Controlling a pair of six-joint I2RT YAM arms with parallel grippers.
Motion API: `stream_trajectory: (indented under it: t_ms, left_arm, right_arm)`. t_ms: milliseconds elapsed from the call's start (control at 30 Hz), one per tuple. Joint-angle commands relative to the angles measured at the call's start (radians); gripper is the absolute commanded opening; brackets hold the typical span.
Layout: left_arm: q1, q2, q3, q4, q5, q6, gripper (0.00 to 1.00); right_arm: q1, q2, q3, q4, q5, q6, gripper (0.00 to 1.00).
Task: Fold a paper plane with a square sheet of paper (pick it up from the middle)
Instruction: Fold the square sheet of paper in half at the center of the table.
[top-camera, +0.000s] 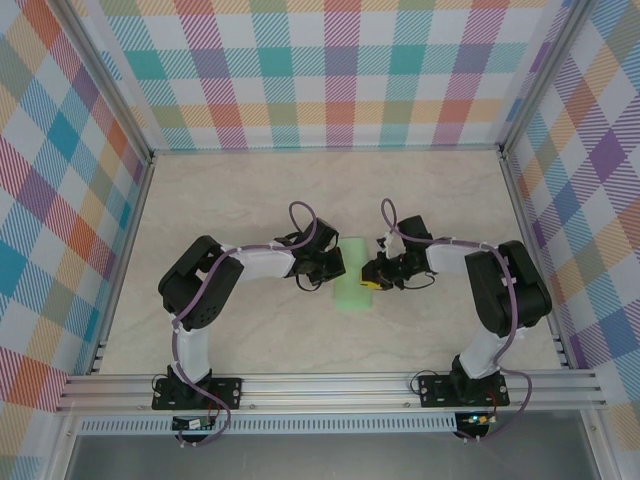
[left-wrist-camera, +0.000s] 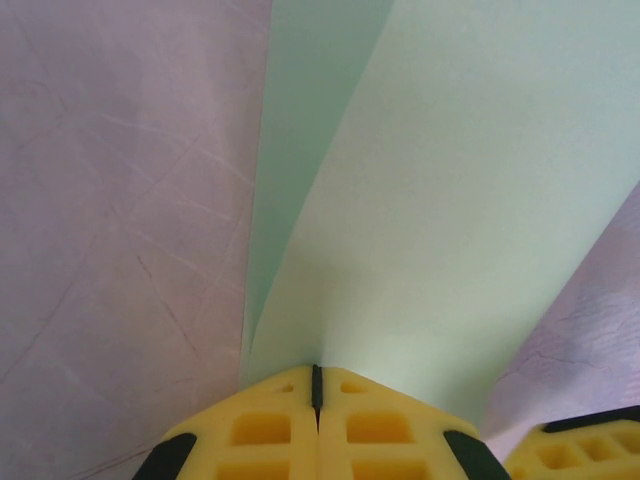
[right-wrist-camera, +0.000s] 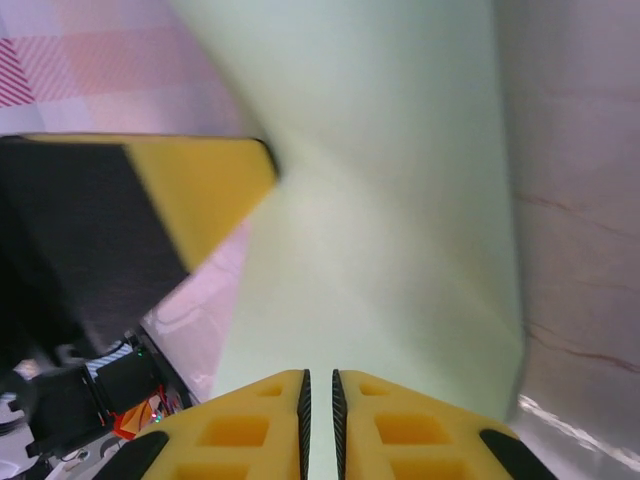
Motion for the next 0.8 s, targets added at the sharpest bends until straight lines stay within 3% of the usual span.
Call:
stream_trajectory:
  t_ms: [0, 600, 767]
  left_arm:
    - [-0.016, 0.022, -0.035, -0.090, -0.026, 0.014, 0.00]
    - [-0.017, 0.024, -0.031, -0.093, -0.023, 0.016, 0.00]
    - [-0.017, 0.024, -0.029, -0.091, -0.023, 0.018, 0.00]
  right_arm:
    - [-0.001, 0.036, -0.046, 0.028, 0.005, -0.019, 0.16]
    - [0.002, -0.086, -0.111, 0.070, -0.037, -0.024, 0.14]
    - [0.011, -0.072, -0.142, 0.060, 0.023, -0.038, 0.10]
